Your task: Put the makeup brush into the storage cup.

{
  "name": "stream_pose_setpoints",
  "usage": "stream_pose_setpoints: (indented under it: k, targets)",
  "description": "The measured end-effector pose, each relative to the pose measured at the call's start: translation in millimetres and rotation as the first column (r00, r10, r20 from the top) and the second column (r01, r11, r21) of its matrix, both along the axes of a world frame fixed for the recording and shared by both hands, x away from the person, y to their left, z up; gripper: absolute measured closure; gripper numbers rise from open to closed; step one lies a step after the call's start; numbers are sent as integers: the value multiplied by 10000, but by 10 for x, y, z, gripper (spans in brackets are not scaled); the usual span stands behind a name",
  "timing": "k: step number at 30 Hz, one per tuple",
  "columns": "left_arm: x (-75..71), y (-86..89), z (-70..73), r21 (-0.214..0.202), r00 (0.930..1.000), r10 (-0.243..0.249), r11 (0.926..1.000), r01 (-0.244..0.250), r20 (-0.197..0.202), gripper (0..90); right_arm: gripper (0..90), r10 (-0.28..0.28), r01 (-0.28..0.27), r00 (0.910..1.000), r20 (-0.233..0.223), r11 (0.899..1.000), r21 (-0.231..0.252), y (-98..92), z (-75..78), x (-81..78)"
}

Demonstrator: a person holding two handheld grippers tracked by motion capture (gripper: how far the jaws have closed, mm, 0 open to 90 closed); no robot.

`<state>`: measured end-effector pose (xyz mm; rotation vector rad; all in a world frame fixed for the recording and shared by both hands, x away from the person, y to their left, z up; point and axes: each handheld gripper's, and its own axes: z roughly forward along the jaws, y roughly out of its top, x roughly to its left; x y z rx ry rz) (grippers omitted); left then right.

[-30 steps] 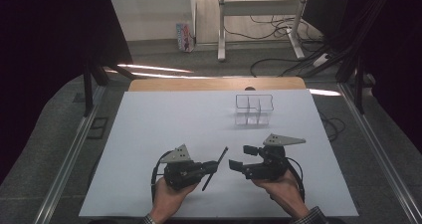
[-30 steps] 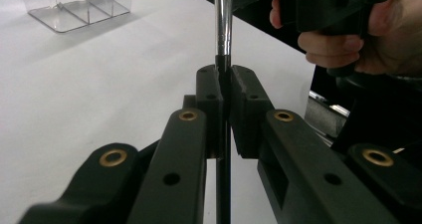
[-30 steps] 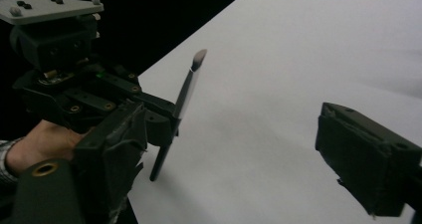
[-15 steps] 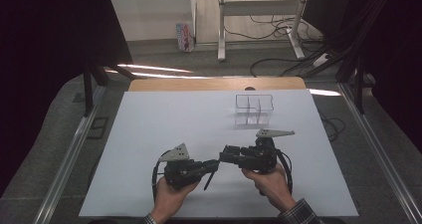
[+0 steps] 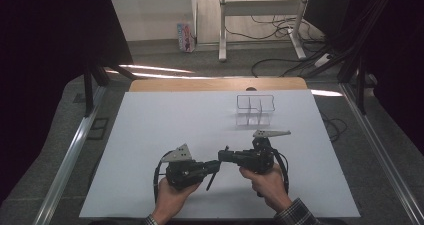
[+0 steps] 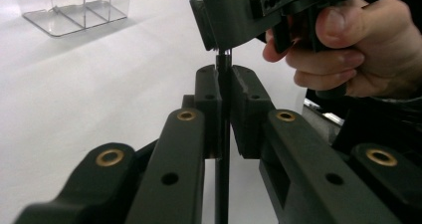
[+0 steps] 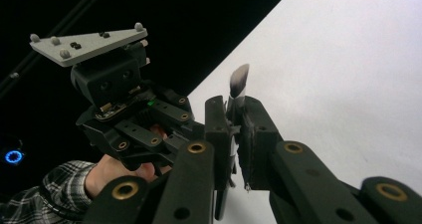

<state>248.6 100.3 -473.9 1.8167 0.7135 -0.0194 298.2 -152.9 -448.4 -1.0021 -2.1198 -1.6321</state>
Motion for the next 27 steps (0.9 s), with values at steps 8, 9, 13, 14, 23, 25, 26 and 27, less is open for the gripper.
stream_pose_setpoints:
  k: [8,9,13,14,23,25,26,27]
  targets:
    - [-1,37,32,325,9996,291,9990,-293,72,634,837,-227,239,9988,432,9993,-283,-40,45,-13]
    - [-1,37,32,325,9996,291,9990,-293,72,606,837,-227,239,9988,432,9993,-283,-40,45,-13]
    - [-11,66,44,808,9984,549,9952,-558,132,492,836,-277,319,9964,806,9981,-519,-59,66,-27]
    - [-11,76,45,884,9980,609,9941,-621,164,470,837,-272,326,9956,894,9977,-596,-62,73,-31]
    - [-17,125,35,1613,9953,900,9823,-948,366,284,837,-397,565,9861,1611,9933,-1012,-125,123,-54]
    - [-19,126,33,1698,9950,915,9807,-971,405,257,837,-404,599,9842,1724,9922,-1093,-139,125,-56]
    - [-20,123,31,1896,9946,949,9766,-1013,428,239,837,-416,615,9838,1744,9920,-1106,-144,127,-58]
    - [-20,123,31,1896,9946,949,9766,-1013,428,221,837,-416,615,9838,1744,9920,-1106,-144,127,-58]
